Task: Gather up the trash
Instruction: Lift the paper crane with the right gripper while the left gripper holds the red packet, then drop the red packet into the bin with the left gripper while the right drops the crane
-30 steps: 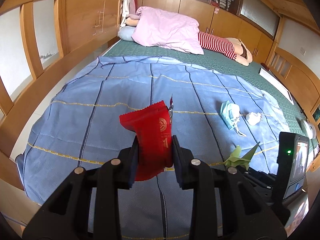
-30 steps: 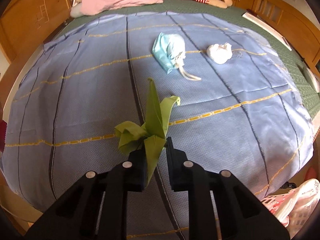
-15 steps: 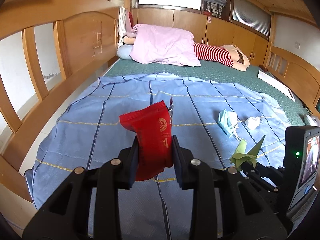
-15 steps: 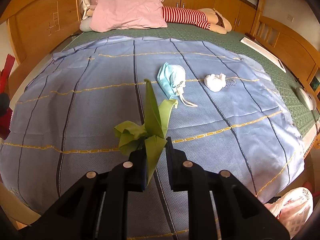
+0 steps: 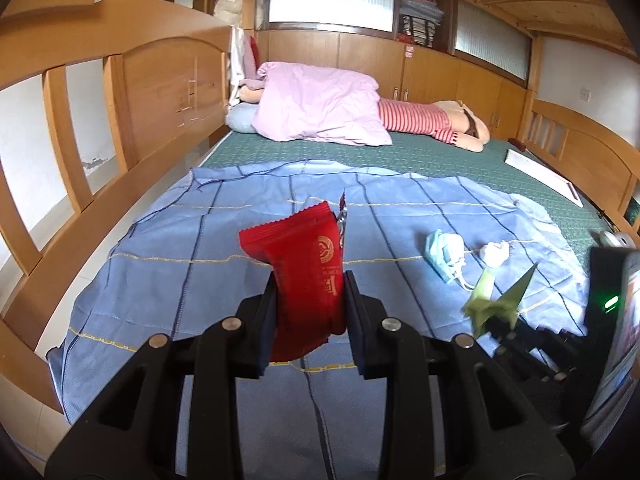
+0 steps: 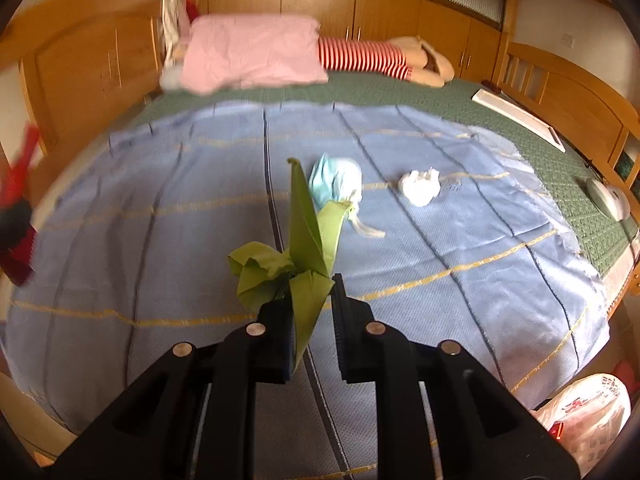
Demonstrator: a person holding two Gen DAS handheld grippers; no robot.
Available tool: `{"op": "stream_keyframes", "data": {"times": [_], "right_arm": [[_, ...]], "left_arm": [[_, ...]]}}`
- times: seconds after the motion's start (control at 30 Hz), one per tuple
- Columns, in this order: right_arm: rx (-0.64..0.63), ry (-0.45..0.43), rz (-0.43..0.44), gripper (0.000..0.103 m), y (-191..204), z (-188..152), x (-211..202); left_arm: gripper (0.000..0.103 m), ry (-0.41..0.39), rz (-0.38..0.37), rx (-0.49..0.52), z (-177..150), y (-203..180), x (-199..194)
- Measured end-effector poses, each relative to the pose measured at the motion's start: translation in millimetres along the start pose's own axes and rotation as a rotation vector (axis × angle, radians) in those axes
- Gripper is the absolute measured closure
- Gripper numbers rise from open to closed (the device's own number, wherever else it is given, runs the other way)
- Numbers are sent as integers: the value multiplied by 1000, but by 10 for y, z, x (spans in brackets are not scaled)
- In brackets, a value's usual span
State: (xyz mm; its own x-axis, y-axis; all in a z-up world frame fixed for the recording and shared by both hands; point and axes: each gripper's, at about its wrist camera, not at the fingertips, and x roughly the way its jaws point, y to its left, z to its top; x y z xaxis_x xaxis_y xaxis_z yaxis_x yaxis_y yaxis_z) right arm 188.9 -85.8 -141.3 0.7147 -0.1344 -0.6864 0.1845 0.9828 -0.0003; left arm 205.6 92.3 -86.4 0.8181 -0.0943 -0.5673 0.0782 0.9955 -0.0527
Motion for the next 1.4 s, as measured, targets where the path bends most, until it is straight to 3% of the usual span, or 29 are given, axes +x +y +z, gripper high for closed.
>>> {"op": "stream_keyframes", "data": {"times": [0.2, 0.37, 0.47, 0.67, 0.83, 0.87, 0.9, 0.93, 0.97, 1.0, 1.03, 1.2, 1.27, 1.33, 1.4], "right_arm": [[30, -98, 21, 86, -535, 123, -639], [47, -45, 25, 86, -1021, -17, -928], [15, -10, -5, 86, -1290, -157, -1090], [-11, 155, -59, 86, -1764, -580, -1280], [6, 331, -83, 86, -1993, -1110, -1189], [6, 331, -83, 86, -1993, -1110, -1189], [39, 395, -55, 85, -2081, -1230, -1132], [75, 421, -17, 82, -2139, -1272, -1121], [113, 444, 13, 67, -2202, -1299, -1125], [153, 439, 18, 50, -2274, -1301, -1168], [173, 428, 17, 44, -2337, -1280, -1239], [396, 193, -115, 42, -2854, -1047, -1668], [423, 148, -149, 42, -2971, -985, -1742], [430, 139, -176, 42, -3039, -939, -1746], [438, 132, -181, 41, -3075, -928, -1743]], "left_arm": [[72, -16, -98, 31, 8, -139, -91], [72, -9, -102, 72, -40, -290, -133], [72, -16, -162, 107, -53, -481, -245], [72, -2, -312, 228, -201, -934, -411], [72, 25, -416, 321, -340, -1234, -487], [72, 35, -454, 339, -365, -1286, -514], [72, 46, -498, 351, -381, -1332, -543], [72, 54, -535, 361, -403, -1375, -575], [72, 66, -580, 376, -436, -1437, -613], [72, 86, -630, 393, -478, -1506, -645], [72, 108, -679, 409, -529, -1581, -676], [71, 204, -900, 514, -847, -1953, -864], [56, 256, -1018, 580, -1035, -2130, -983], [25, 288, -1104, 614, -1181, -2231, -1086], [19, 317, -1153, 627, -1306, -2326, -1172]]}}
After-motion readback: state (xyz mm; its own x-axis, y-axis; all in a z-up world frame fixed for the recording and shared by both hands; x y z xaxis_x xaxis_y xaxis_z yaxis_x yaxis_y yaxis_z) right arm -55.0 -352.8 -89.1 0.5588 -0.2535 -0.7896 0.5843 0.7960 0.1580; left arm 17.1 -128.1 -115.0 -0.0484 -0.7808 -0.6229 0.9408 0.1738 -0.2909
